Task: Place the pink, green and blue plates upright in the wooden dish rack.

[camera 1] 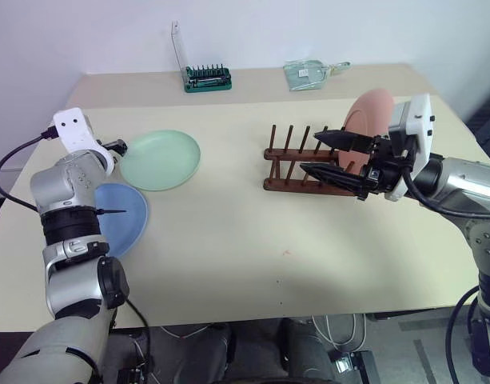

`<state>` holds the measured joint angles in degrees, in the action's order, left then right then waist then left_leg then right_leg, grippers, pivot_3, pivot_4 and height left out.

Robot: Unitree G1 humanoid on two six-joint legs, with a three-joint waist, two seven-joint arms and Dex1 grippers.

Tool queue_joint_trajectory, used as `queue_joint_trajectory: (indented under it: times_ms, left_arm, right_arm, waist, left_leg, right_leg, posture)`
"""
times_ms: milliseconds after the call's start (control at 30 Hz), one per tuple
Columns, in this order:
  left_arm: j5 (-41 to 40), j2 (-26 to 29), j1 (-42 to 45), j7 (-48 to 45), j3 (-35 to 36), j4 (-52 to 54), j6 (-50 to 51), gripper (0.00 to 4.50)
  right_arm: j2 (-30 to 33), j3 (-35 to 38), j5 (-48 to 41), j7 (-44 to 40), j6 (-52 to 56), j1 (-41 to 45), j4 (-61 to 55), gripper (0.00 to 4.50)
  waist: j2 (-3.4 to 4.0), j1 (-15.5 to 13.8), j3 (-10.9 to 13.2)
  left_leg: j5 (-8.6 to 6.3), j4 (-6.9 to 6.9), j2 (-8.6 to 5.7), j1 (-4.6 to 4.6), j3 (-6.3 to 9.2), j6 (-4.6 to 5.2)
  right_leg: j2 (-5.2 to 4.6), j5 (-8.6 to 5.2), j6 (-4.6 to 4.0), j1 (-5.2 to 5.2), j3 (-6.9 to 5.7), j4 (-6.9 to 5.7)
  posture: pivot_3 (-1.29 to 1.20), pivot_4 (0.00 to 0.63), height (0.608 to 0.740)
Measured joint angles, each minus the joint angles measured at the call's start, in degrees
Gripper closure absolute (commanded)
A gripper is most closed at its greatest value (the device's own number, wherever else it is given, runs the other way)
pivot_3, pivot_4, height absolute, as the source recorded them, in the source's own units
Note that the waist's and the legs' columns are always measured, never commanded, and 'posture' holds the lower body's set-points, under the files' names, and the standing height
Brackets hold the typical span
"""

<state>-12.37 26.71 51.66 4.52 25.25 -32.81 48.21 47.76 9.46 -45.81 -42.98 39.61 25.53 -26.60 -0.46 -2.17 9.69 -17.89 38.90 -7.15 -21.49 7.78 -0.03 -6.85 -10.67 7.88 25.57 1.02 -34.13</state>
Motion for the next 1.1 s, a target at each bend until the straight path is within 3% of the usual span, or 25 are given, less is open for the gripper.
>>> queue_joint_trajectory:
  times_ms: [100, 200, 400, 433, 600, 700, 733, 833, 933, 1100]
  left_arm:
    - [0.07, 0.18, 2.38, -2.39, -0.97, -7.65, -0.5, 0.34]
    - [-0.06, 0.28, 3.74, -4.59, -1.9, -12.97, -1.69, 1.16]
    - [-1.21, 0.48, 4.91, -3.88, -0.52, -15.52, -3.77, 4.19]
    - [-1.73, 0.49, 5.06, -3.94, -0.11, -15.24, -4.03, 4.46]
    - [-2.25, -0.89, 5.0, -5.14, -0.47, -11.31, -4.36, 4.46]
    - [-3.37, -4.18, 2.87, -8.85, -2.66, -2.96, -7.67, 4.5]
    - [-4.07, -5.47, 2.3, -9.68, -3.14, 0.06, -8.3, 4.5]
    - [-7.12, -9.66, 1.56, -11.82, -5.0, 13.4, -9.28, 4.5]
    - [-9.64, -12.21, 3.11, -11.78, -7.51, 25.17, -8.27, 4.5]
    - [-10.76, -12.37, 3.63, -10.59, -10.15, 30.5, -3.38, 4.5]
  right_arm:
    - [-0.08, 0.48, 0.38, 1.51, 0.04, -2.33, -1.45, 1.46]
    - [-0.49, 0.73, 0.39, 3.3, 0.36, -3.55, -3.9, 1.46]
    - [-0.51, 0.99, 0.53, 5.06, 1.02, -4.85, -5.9, 1.46]
    - [-0.51, 0.99, 0.55, 5.26, 1.06, -4.87, -5.9, 1.46]
    - [-0.4, 0.28, 1.94, 5.33, 1.07, -4.31, -5.7, 1.46]
    - [-0.33, -2.14, 3.34, 4.65, 1.15, -1.99, -5.5, 0.63]
    - [-0.32, -3.07, 4.57, 4.66, 1.03, -1.0, -5.15, 0.17]
    - [-0.15, -11.43, 15.02, 5.12, -3.12, 4.36, -3.02, 0.07]
    - [-0.53, -23.86, 32.46, 5.87, -13.06, 9.57, 1.19, 0.07]
    - [-4.75, -32.1, 48.92, 8.01, -23.67, 15.53, 12.06, 0.07]
  waist:
    - [0.0, 0.02, 0.0]
    - [0.0, 0.03, 0.0]
    - [-0.01, -0.11, -0.01]
    - [-0.01, -0.16, -0.01]
    - [-0.02, -0.15, -0.02]
    - [-0.05, -0.01, -0.01]
    - [-0.06, 0.03, 0.01]
    - [-0.17, 0.15, 0.07]
    - [-0.16, 0.78, 0.06]
    - [-0.16, 1.77, 0.06]
  left_leg:
    - [-0.01, 0.01, 0.02, 0.0, -0.01, -0.02]
    - [-0.02, 0.03, 0.02, 0.0, -0.02, -0.02]
    - [-0.02, 0.09, 0.02, 0.02, -0.01, -0.02]
    - [-0.02, 0.1, 0.02, 0.03, 0.0, -0.02]
    - [-0.02, 0.14, 0.02, 0.07, 0.0, -0.02]
    - [-0.03, 0.17, 0.02, 0.03, 0.0, -0.01]
    - [-0.03, 0.17, 0.02, 0.01, -0.02, -0.01]
    - [-0.04, 0.18, 0.04, -0.04, -0.04, -0.02]
    - [-0.06, 0.14, 0.05, -0.02, -0.12, -0.06]
    - [-0.05, 0.16, 0.05, 0.02, -0.14, -0.06]
  right_leg:
    - [0.02, 0.0, 0.0, 0.03, 0.0, -0.04]
    - [0.01, 0.0, 0.0, 0.02, 0.0, -0.04]
    - [0.0, 0.0, 0.0, -0.03, 0.0, -0.05]
    - [0.0, 0.0, 0.0, -0.05, 0.0, -0.06]
    - [0.0, 0.0, 0.01, -0.11, -0.01, -0.08]
    - [-0.01, 0.01, 0.01, -0.1, 0.0, -0.05]
    - [-0.02, 0.01, 0.01, -0.08, 0.0, -0.04]
    - [-0.01, 0.01, 0.01, 0.01, 0.0, -0.06]
    - [0.0, 0.01, 0.02, 0.06, 0.04, -0.07]
    - [0.03, 0.01, 0.01, 0.05, 0.08, -0.1]
  posture:
    - [0.0, 0.15, 0.735]
    - [0.0, 0.15, 0.735]
    - [0.0, 0.15, 0.735]
    - [0.0, 0.15, 0.735]
    - [0.0, 0.15, 0.735]
    - [0.0, 0.15, 0.735]
    - [0.0, 0.15, 0.735]
    - [0.0, 0.15, 0.735]
    - [0.0, 0.15, 0.735]
    - [0.0, 0.15, 0.735]
